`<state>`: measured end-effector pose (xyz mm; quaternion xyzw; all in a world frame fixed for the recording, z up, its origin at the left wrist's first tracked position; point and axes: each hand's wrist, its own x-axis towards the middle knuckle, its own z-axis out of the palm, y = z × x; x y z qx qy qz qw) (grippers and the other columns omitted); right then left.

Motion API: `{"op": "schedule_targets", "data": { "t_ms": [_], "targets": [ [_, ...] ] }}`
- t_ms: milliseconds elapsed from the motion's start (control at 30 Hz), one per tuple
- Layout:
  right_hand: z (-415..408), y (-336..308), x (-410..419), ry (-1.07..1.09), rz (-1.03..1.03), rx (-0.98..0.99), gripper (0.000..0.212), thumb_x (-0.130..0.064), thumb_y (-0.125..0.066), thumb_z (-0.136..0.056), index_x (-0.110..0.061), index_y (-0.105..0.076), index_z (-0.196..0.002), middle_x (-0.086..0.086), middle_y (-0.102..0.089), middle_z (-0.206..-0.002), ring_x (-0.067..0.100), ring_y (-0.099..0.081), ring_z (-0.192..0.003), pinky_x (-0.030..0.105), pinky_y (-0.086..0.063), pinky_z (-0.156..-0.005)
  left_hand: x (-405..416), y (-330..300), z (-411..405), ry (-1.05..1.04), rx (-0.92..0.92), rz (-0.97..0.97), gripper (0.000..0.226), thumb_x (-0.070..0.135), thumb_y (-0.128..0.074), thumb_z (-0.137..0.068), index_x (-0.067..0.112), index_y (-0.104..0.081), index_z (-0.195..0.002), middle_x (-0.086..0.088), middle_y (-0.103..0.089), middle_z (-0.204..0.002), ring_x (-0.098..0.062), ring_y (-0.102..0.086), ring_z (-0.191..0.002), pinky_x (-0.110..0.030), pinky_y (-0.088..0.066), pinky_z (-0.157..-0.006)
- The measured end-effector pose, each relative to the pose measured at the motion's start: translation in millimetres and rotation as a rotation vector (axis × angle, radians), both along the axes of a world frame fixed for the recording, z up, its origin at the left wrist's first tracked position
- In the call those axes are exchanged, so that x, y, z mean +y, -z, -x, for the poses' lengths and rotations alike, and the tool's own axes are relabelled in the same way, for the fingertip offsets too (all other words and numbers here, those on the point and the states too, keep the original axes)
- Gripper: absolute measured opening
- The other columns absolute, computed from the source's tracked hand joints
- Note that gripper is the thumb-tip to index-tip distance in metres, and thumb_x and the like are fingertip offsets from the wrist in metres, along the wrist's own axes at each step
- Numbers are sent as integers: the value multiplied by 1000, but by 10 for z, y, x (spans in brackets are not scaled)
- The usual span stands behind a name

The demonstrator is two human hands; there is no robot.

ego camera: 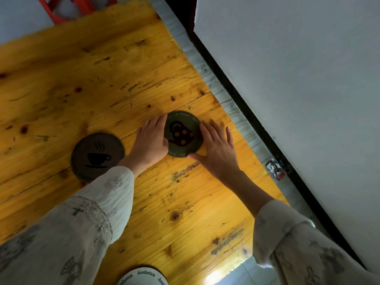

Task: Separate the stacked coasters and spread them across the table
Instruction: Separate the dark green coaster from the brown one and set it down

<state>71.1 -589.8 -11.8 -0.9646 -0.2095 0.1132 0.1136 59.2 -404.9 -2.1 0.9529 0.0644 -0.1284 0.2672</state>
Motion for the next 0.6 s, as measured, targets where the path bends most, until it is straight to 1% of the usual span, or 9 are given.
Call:
{"op": "schedule_targets", "data": {
  "t_ms": [67, 167, 233, 267, 300, 367, 467, 533, 600],
  "targets": [
    [-122, -23, -27, 40, -35, -12, 87, -56, -58, -79, -18, -18, -146, 6, -23, -157, 25, -10, -146, 49, 0, -118, 14, -10, 6, -81, -29, 44, 65, 1, -47, -81, 11, -23, -141, -15, -34, -143, -31, -27, -133, -47, -29, -110],
    [-241, -54, -52, 206, -74, -41, 70, -43, -59, -85, -13, -29, -142, 10, -30, -153, 29, -22, -143, 48, -15, -120, 40, -9, 103, -219, -95, 134, 58, -3, -46, -79, 12, -34, -134, -16, -47, -129, -32, -38, -122, -47, -38, -102],
    [-226, -67, -43, 291, -88, -59, 54, -34, -55, -90, -9, -40, -135, 15, -41, -144, 32, -34, -134, 46, -29, -114, 52, -8, 168, -288, -139, 205, 51, -6, -46, -79, 11, -40, -127, -14, -51, -118, -30, -45, -113, -44, -44, -93],
    [-186, -64, -33, 299, -95, -71, 47, -32, -53, -91, -8, -45, -131, 16, -46, -138, 33, -40, -128, 46, -33, -108, 59, -4, 174, -299, -159, 222, 50, -7, -47, -78, 11, -42, -125, -14, -52, -116, -30, -46, -112, -44, -44, -93],
    [-131, -59, -25, 285, -100, -78, 43, -32, -52, -91, -8, -49, -127, 15, -50, -132, 32, -43, -123, 45, -35, -104, 66, 7, 159, -283, -170, 208, 51, -7, -49, -78, 11, -41, -126, -15, -51, -118, -30, -45, -114, -45, -43, -96],
    [0, -41, 3, 221, -93, -55, 46, -38, -52, -90, -9, -52, -126, 12, -51, -129, 29, -43, -122, 46, -35, -103, 80, 39, 91, -186, -117, 130, 61, -1, -57, -78, 14, -34, -133, -13, -45, -133, -30, -34, -128, -49, -33, -106],
    [113, 4, 41, 128, -30, -28, 64, -51, -51, -86, -13, -42, -136, 9, -45, -140, 28, -34, -132, 50, -25, -112, 101, 78, -1, -33, 16, 53, 81, 18, -66, -77, 22, -17, -142, -4, -27, -150, -27, -15, -140, -52, -18, -110],
    [88, 27, 46, 86, 9, -38, 75, -58, -48, -83, -12, -34, -141, 9, -39, -147, 27, -25, -141, 53, -12, -117, 137, 93, -24, 38, 38, 10, 89, 29, -69, -74, 23, -13, -143, -3, -21, -153, -27, -12, -140, -52, -16, -110],
    [28, 46, 40, 59, 37, -26, 83, -62, -45, -82, -11, -25, -145, 8, -29, -154, 26, -14, -146, 54, -3, -118, 175, 109, -15, 105, 27, -49, 94, 35, -71, -71, 21, -14, -143, -5, -20, -153, -27, -13, -140, -52, -17, -110]
  ]
}}
